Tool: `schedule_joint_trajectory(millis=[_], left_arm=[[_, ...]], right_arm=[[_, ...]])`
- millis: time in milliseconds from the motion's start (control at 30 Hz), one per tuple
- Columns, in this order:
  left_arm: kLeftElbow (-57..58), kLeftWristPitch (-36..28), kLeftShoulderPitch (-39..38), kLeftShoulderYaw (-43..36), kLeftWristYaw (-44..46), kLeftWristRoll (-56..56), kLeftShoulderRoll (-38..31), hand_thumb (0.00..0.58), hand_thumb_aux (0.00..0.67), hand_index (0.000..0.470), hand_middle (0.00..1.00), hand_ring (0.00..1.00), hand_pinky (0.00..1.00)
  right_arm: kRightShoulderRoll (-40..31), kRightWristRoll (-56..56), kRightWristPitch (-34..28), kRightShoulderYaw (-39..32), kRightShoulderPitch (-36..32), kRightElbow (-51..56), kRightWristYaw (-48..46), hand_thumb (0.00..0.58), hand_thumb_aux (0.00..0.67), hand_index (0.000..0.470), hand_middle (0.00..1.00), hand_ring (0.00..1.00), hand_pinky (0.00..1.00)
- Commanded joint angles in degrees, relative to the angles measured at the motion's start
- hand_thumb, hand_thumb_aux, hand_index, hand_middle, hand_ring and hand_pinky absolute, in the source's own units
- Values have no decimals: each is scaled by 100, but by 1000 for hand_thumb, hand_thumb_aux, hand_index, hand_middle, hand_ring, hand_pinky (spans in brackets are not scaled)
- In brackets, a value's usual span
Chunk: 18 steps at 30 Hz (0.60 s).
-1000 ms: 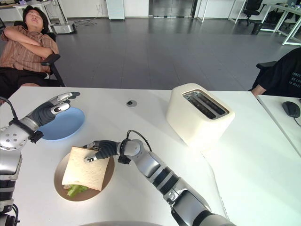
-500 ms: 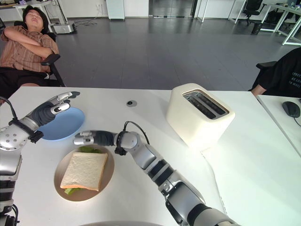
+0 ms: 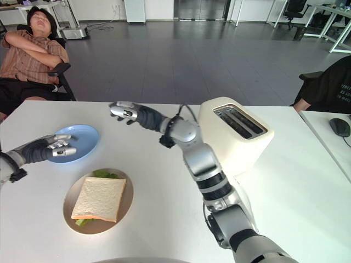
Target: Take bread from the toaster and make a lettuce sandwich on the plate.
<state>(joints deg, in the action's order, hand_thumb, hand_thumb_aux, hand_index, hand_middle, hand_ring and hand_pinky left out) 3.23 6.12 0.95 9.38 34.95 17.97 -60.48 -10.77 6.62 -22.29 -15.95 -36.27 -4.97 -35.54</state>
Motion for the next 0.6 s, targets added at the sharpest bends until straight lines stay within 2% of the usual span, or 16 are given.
schedule_joint_trajectory(millis=[33,167,300,433,600], left_arm=[[-51,-20,-541,-174,739,274,-678,580,670,470,1000,1000,1000],[95,135,-1184,-387,1564,470,-1330,580,670,470,1000,1000,1000],[-349,450,-1733,-419,2470,-311,-1405,580,670,470,1000,1000,1000],[-620,610,-2112,-530,2957,-728,-1390,580,670,470,1000,1000,1000],[-1317,360,-2293,-813,3253,-1310,-993,580,670,470,1000,1000,1000]], right_arm=[[-658,-7,-73,-88,807,-451,-322,580,670,470,1000,1000,1000],[-1653,170,93,-437,1594,-771,-1002,580,670,470,1000,1000,1000],[-2731,61,283,-799,2206,-1292,-2102,580,670,470,1000,1000,1000],[-2977,-91,241,-798,2431,-1642,-2410,580,670,470,1000,1000,1000],[-3069,-152,260,-743,2446,-1643,-2511,580,670,470,1000,1000,1000]])
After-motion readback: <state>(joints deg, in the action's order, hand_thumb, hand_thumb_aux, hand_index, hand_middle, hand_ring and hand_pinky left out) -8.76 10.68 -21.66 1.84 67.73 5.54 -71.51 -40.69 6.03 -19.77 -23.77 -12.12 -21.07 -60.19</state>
